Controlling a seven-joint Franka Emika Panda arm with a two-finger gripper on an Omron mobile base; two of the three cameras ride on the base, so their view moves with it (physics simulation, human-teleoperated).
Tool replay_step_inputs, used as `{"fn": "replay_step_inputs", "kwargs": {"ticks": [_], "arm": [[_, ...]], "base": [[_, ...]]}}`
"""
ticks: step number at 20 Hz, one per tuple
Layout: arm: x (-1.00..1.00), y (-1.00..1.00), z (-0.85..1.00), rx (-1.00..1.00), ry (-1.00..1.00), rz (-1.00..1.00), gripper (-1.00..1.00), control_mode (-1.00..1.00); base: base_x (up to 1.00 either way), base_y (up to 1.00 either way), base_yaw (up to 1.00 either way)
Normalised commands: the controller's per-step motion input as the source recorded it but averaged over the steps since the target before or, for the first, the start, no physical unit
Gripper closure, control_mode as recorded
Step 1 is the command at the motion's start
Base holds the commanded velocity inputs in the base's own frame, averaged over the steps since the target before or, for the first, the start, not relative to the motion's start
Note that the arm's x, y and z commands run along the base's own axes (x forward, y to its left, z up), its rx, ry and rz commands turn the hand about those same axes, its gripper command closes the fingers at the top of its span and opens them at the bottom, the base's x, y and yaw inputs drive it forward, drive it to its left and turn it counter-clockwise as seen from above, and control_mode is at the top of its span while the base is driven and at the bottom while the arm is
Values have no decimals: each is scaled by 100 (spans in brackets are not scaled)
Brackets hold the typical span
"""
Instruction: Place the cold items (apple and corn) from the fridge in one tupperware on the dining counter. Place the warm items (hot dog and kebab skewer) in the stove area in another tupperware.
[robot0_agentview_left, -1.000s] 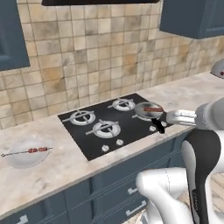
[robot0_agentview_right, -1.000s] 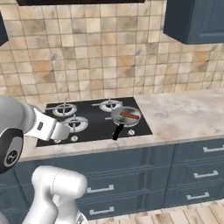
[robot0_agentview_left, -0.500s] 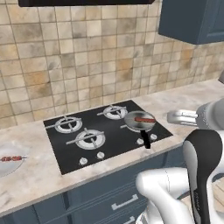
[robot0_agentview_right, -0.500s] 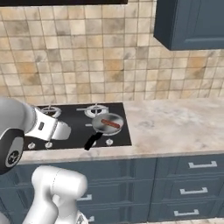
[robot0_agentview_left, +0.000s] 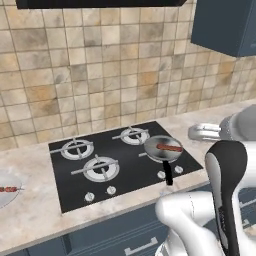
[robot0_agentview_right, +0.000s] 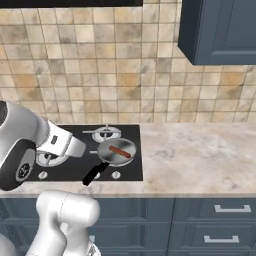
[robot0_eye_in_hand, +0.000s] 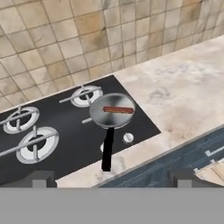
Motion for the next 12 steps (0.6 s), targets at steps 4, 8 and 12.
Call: {"fn": "replay_step_inputs", "kwargs": {"ticks": [4, 8, 12], "arm": [[81, -1, -22, -1, 53, -2, -100, -100], [94, -10, -38, -5, 46, 52, -100, -100], [69, -7, -65, -6, 24, 75, -100, -100]], "base": [[0, 0, 0], [0, 0, 0], [0, 0, 0]]}}
